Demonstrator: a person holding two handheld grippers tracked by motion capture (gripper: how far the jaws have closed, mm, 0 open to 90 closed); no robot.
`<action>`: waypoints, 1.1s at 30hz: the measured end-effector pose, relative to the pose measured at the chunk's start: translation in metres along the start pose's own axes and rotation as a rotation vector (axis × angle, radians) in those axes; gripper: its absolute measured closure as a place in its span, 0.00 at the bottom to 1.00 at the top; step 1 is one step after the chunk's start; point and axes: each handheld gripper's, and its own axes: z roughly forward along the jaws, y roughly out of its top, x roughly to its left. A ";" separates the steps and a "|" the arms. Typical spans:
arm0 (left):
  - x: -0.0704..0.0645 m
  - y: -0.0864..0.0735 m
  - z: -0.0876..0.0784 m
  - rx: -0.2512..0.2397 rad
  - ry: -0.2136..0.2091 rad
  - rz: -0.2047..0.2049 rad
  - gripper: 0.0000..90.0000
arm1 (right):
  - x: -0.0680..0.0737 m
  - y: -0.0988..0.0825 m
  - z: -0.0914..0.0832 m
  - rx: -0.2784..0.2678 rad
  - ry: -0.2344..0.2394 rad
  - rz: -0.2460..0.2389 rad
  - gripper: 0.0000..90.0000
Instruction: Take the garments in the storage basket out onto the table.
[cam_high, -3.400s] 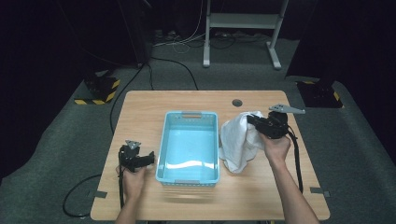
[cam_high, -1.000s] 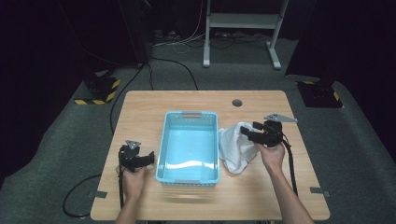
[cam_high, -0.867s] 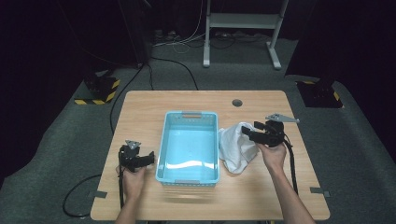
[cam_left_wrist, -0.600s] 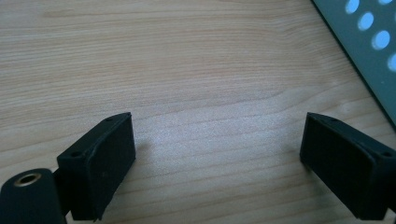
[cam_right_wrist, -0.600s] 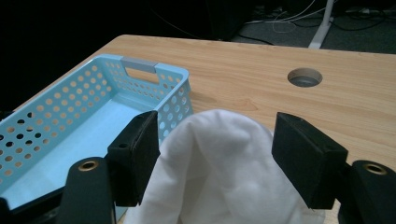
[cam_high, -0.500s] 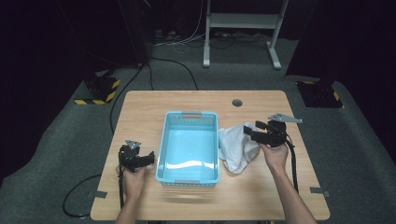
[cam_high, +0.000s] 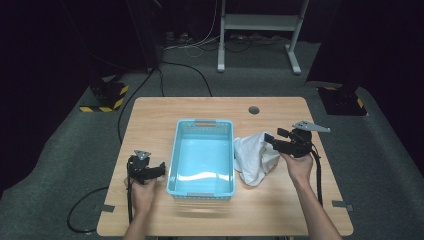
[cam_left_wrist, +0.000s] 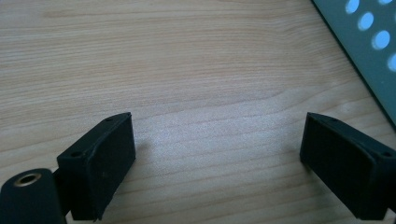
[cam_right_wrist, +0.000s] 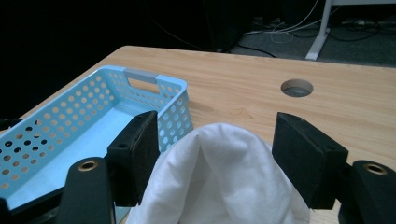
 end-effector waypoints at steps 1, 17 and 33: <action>0.000 0.000 0.000 0.000 0.000 0.000 0.12 | 0.000 0.002 -0.002 -0.005 0.000 -0.005 0.35; 0.000 0.000 0.000 0.000 0.000 0.000 0.12 | -0.003 0.008 -0.021 -0.042 -0.006 -0.021 0.35; 0.000 0.000 0.000 0.000 0.000 0.000 0.12 | -0.017 0.003 -0.040 -0.067 -0.039 0.010 0.35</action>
